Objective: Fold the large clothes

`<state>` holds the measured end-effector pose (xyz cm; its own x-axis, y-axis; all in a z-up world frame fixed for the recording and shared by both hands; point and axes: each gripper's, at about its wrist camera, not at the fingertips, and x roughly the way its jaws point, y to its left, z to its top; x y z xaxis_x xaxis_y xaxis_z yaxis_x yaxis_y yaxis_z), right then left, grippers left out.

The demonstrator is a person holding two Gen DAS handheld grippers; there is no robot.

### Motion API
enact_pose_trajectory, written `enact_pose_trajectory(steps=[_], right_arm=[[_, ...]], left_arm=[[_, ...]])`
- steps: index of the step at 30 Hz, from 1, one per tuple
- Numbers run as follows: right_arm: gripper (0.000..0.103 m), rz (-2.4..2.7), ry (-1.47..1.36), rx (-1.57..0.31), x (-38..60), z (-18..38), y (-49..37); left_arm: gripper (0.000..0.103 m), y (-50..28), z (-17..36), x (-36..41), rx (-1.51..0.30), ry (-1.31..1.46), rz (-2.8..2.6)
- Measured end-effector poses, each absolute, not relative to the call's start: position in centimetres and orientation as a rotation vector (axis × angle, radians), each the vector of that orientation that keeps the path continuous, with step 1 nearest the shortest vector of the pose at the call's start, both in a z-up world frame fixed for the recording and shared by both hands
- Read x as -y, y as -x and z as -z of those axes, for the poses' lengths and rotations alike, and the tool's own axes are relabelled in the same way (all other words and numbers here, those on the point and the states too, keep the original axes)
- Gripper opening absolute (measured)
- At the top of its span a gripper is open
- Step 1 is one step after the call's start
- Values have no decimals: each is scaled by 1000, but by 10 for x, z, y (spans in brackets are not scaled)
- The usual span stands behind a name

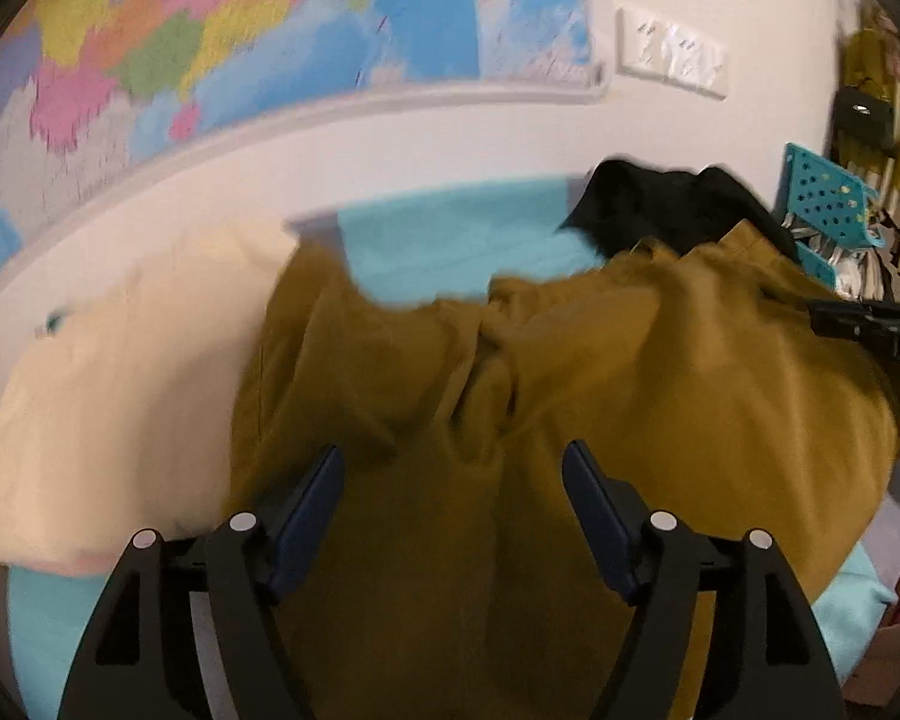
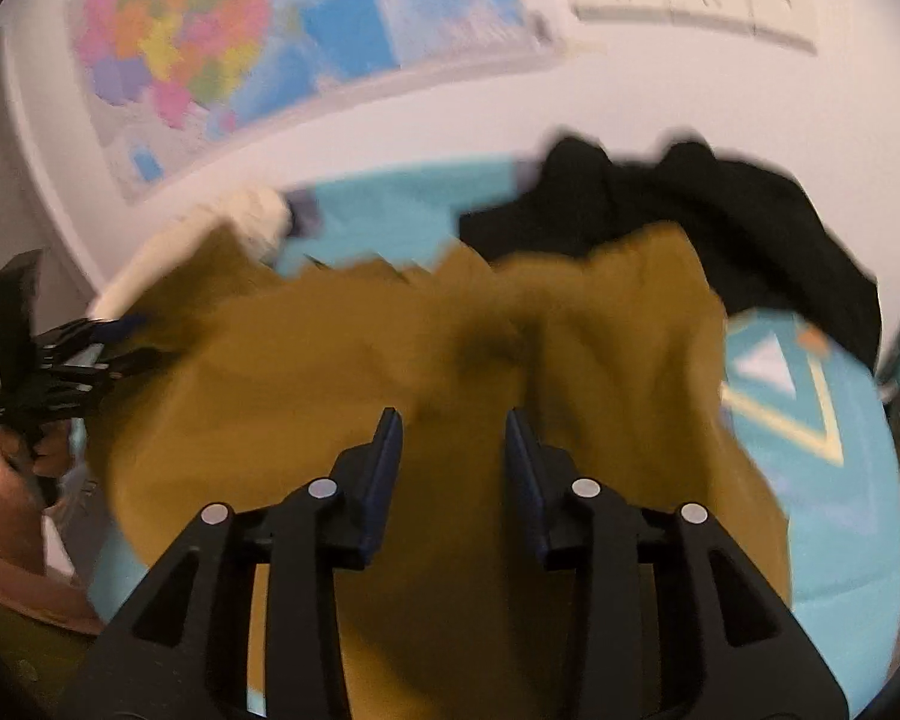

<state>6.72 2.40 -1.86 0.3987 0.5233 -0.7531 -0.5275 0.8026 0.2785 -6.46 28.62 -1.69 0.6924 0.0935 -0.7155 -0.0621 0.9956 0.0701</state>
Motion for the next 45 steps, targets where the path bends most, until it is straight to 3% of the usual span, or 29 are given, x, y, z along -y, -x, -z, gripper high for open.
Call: enact_pose_trajectory(steps=[4,14,21,23,24,25,28,31,36,39,41,43,45], right_arm=[[35,-632,-73,-987,-11,34,-74],[42,-604,-130,-841,52,-14,-12],[52,-503,-238,-921,108,16,19],[45,-510,-260,-943,111,29,22],[18,-537,-284,-946,112,33,21],[9,-554,-305,-935,113,34,21],[5,-550,-354,-863,129,18,21],[5,-546,-311,-811,129,3,17],[5,-503,-299,-877,127,27,9],[13,-445,-289,-872,128,27,13],[14,-449,-280,-858,129,19,17],[24,-475,-280,-857,131,15,22],[28,-473,-254,-873,129,18,27]], left_arm=[[73,59,36,-290,-833,-47,-110],[76,97,15,-285,-747,-18,-71],[76,100,28,-276,-761,-4,-36],[77,99,31,-276,-761,-4,-38],[77,99,31,-276,-759,-4,-38],[77,97,32,-277,-761,-2,-45],[77,96,33,-280,-775,3,-50],[77,96,33,-279,-776,-5,-56],[79,96,35,-279,-769,-6,-60],[79,97,34,-280,-773,-1,-61],[78,99,33,-278,-771,-14,-63],[77,101,32,-278,-767,-14,-60],[77,102,33,-279,-763,-5,-56]])
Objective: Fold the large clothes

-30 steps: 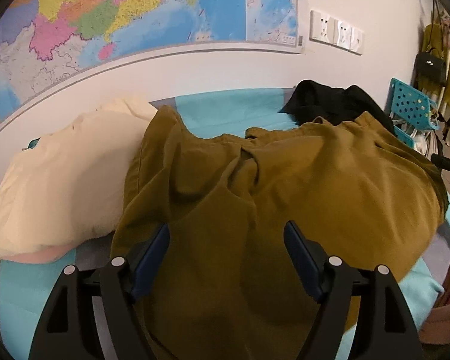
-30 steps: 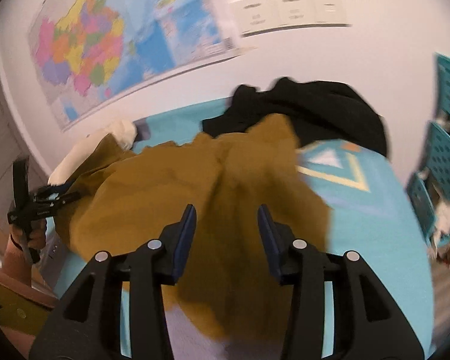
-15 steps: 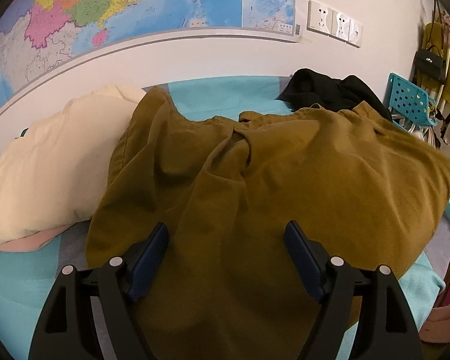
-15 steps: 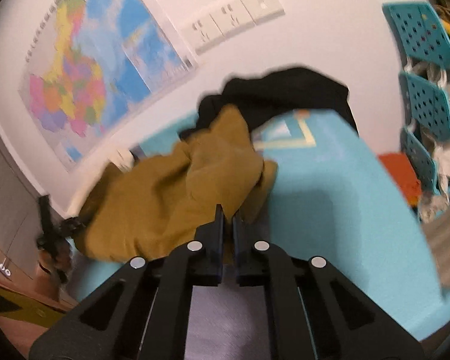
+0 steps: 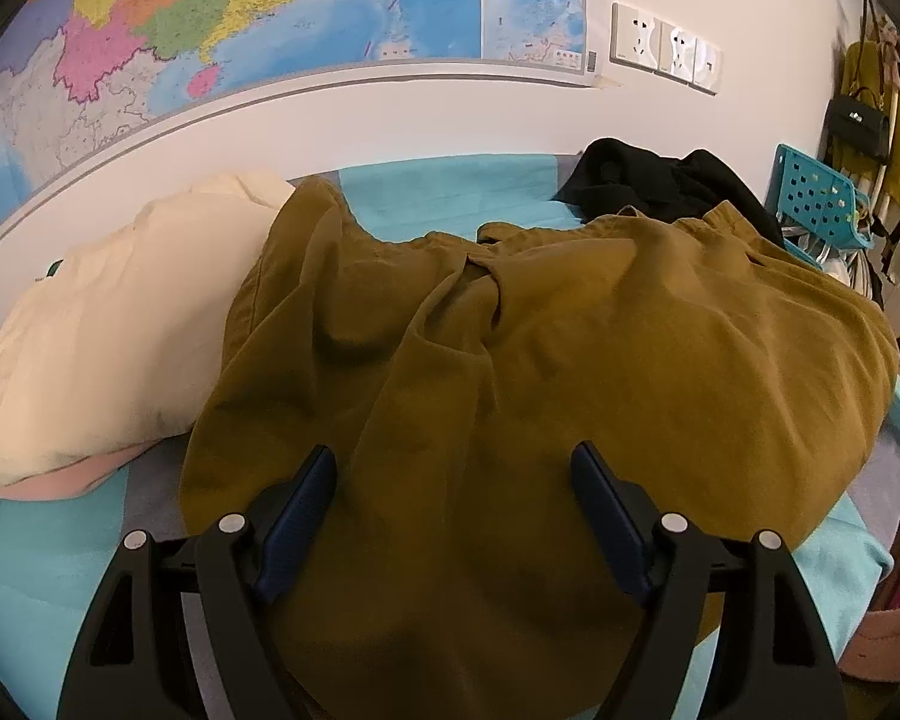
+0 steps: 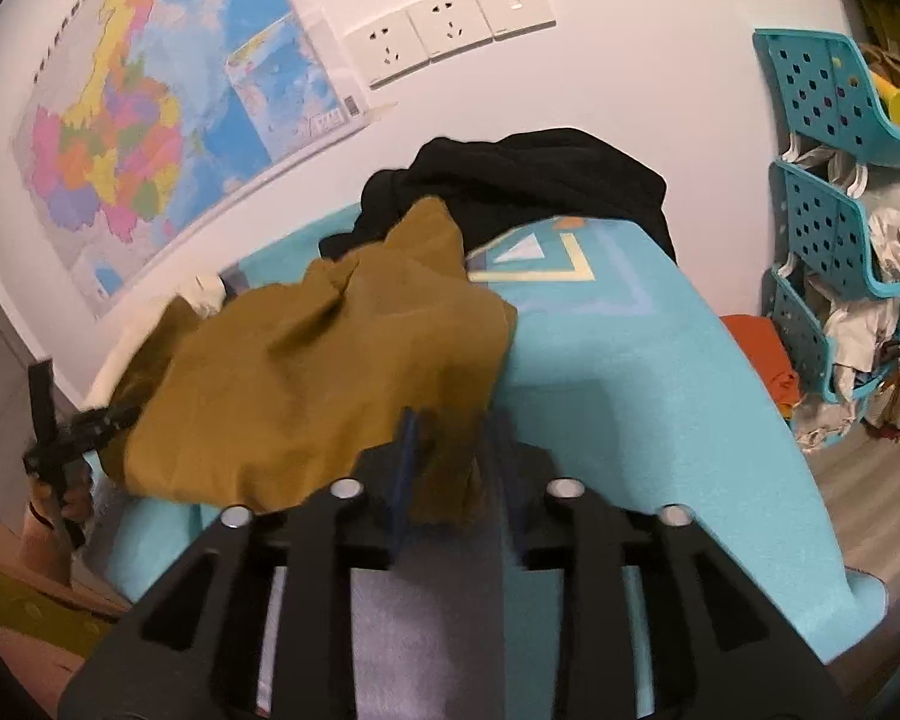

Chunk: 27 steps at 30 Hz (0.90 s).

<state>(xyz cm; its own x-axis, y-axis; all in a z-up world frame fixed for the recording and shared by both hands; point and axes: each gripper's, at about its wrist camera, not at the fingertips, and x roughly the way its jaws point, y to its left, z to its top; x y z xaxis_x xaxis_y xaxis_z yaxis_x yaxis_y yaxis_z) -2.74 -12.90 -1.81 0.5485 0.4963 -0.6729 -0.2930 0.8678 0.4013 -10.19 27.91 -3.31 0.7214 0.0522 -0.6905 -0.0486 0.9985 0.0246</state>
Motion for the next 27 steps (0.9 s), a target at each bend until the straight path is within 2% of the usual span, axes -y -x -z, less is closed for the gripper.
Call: enact_pose_trajectory(steps=[3,6,9,10,12,15,18,22,27], right_arm=[[28,-479,-289,-921,130,35,30],[10,-506,-314,-920,131,41,34],[7,-476,-282,-856,138,21,35],[1,-460,-276,-827,141,14,36],[0,-312,-191,-800,147,6,33],[1,-394,-356,-847,157,16,27],[5,-373,-221,-820,131,2,31],[23,-498,-165,-756,90,-24,37],[31,-710,-86,-772,28,-26,40]], left_arm=[[77,103,34,-281,-758,5,-52],[78,103,35,-280,-760,-5,-55],[78,103,35,-282,-764,-3,-50],[78,104,34,-282,-763,-3,-50],[78,105,35,-281,-760,-5,-49],[78,106,35,-280,-754,-8,-53],[78,112,30,-279,-742,-14,-44],[78,136,13,-284,-670,-11,-34],[78,169,0,-307,-608,2,-104]])
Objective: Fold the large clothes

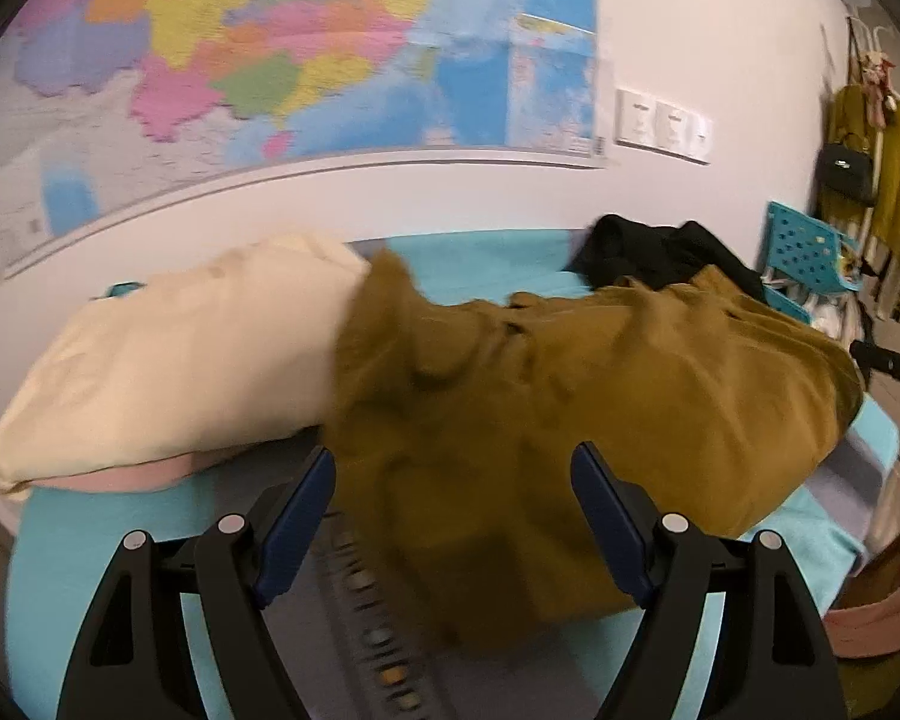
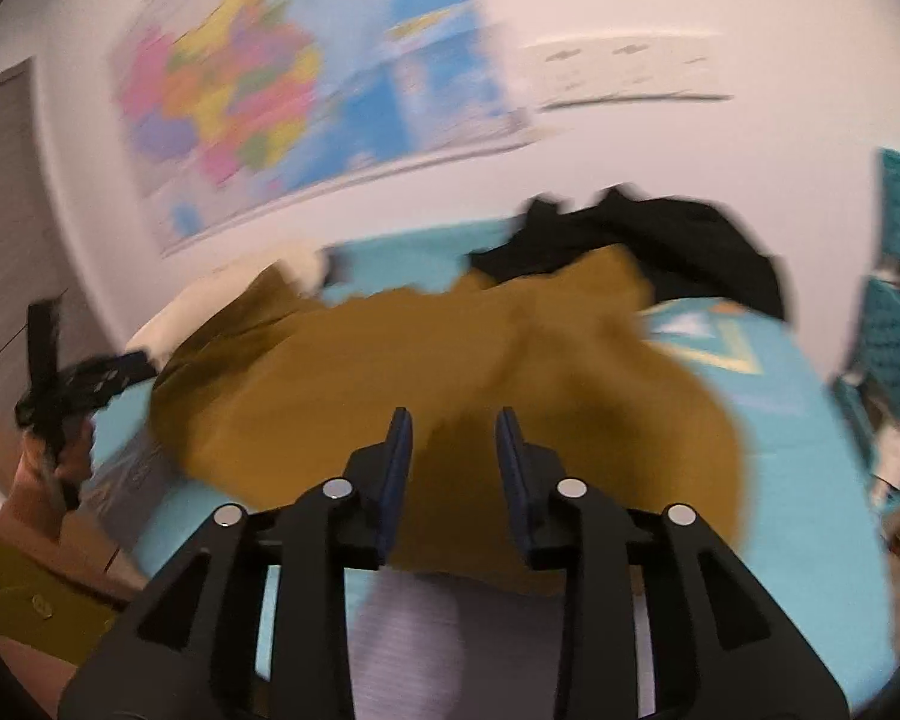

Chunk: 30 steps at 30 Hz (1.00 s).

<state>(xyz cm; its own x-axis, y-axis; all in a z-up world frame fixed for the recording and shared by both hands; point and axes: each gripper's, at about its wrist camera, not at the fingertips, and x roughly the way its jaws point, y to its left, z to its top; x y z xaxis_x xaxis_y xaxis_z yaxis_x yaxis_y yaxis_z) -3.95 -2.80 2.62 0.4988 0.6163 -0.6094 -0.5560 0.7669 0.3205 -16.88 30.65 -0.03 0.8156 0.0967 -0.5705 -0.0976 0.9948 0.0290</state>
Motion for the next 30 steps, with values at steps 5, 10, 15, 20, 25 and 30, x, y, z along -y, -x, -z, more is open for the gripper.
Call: enact_pose_trajectory(steps=[5,10,15,20,25,30], right_arm=[[31,-681,-11,-900,0,13,25],[36,-682,-24,-896,-4,4,31],[48,-883,17,-807,-42,-31,52],[55,-1077,210,-778,-117,-35,80],[71,-1120,418,-707,-169,-27,106],[70,-1139,485,-670,-185,-23,121]], left_arm=[[72,171,21,-331,-697,65,-159],[65,188,35,-349,-714,174,-93],[52,203,40,-351,-706,159,-19],[35,191,48,-346,-729,153,15],[3,184,48,-343,-747,140,-7],[0,202,53,-374,-794,194,-154]])
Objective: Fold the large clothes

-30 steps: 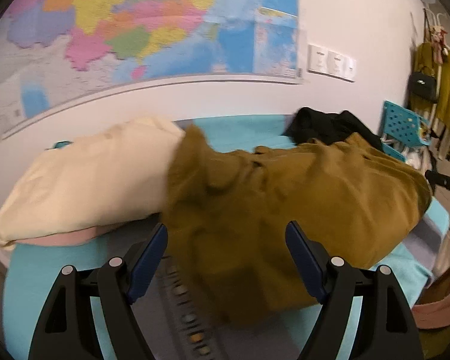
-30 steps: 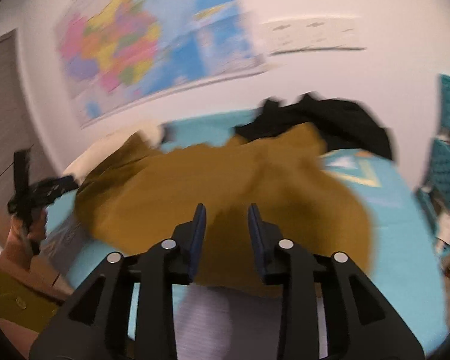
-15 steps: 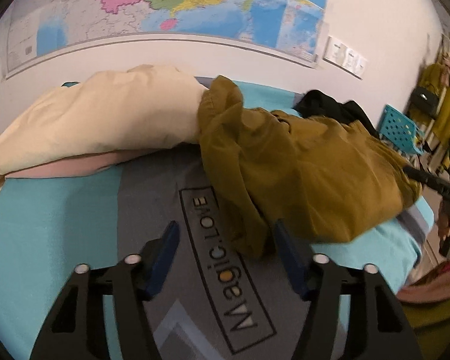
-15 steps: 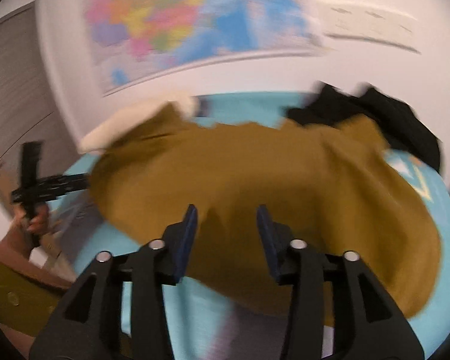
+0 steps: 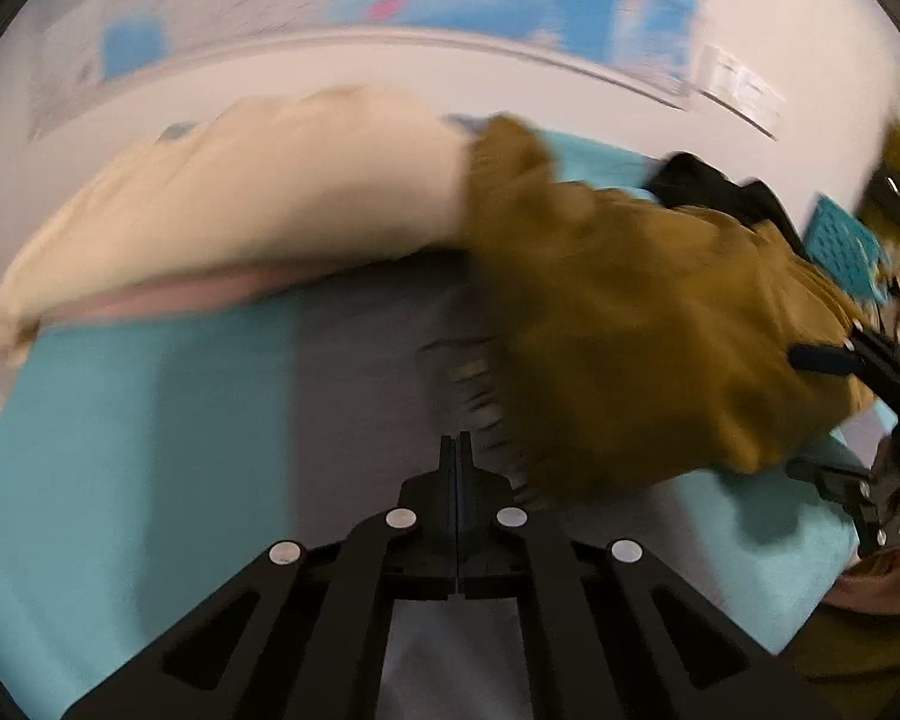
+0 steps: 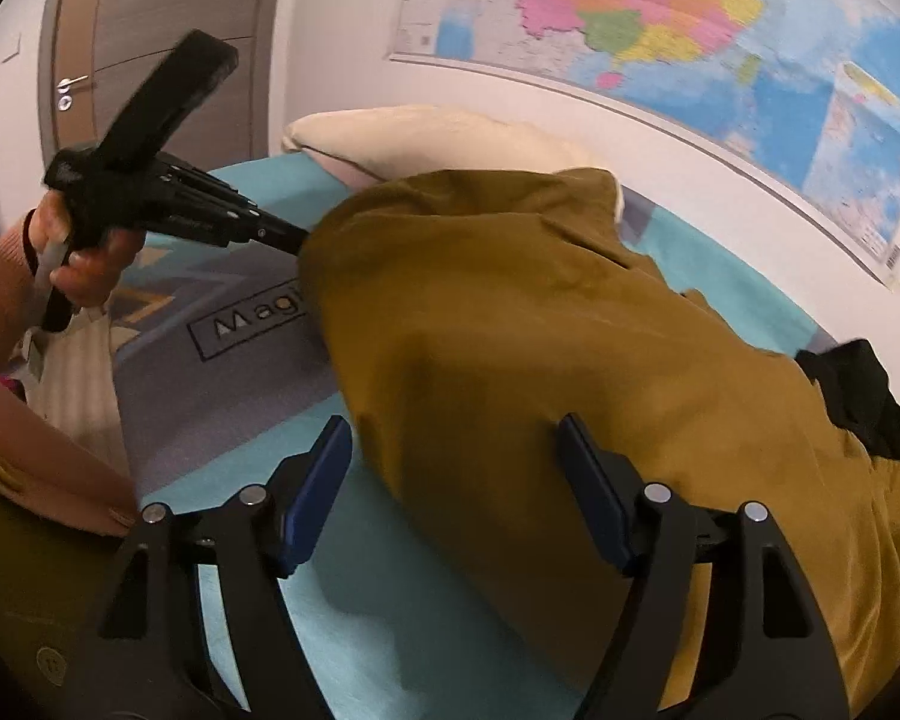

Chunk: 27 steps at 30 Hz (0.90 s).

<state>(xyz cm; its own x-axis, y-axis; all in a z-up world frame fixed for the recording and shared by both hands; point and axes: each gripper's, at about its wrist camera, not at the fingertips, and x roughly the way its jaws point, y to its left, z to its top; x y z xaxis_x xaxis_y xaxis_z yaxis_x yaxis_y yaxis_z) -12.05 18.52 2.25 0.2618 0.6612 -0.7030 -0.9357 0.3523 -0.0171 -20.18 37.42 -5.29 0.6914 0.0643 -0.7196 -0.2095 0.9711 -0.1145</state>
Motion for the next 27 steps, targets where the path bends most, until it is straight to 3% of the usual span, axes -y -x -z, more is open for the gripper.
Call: enact_pose_trajectory(steps=[2,4,6,10,12,16,23,25,27], right_arm=[[67,-1136,490,-667,-184,-24,121],[66,-1128,449,-682,-177,-28,115],[66,-1138,391,-697,-169,-32,109],[65,-1088,402,-736,-161,-23,103],[65,-1075,435,-754,-160,-15,104],[65,-1094,355,-769,-148,-24,101],[71,-1112,321,-741,-146,-43,98],[81,-1112,368,-728,-157,-38,102],[82,-1121,424,-716,-167,-33,110]], left_arm=[[0,216,47,-373,-744,193,-111],[10,226,36,-361,-674,159,-62],[64,224,32,-352,-652,149,-27],[60,199,40,-339,-680,142,29],[48,178,55,-337,-753,148,16],[48,171,60,-336,-801,143,-21],[61,185,49,-328,-768,115,-90],[67,182,49,-325,-769,125,-94],[74,184,49,-326,-779,160,-85]])
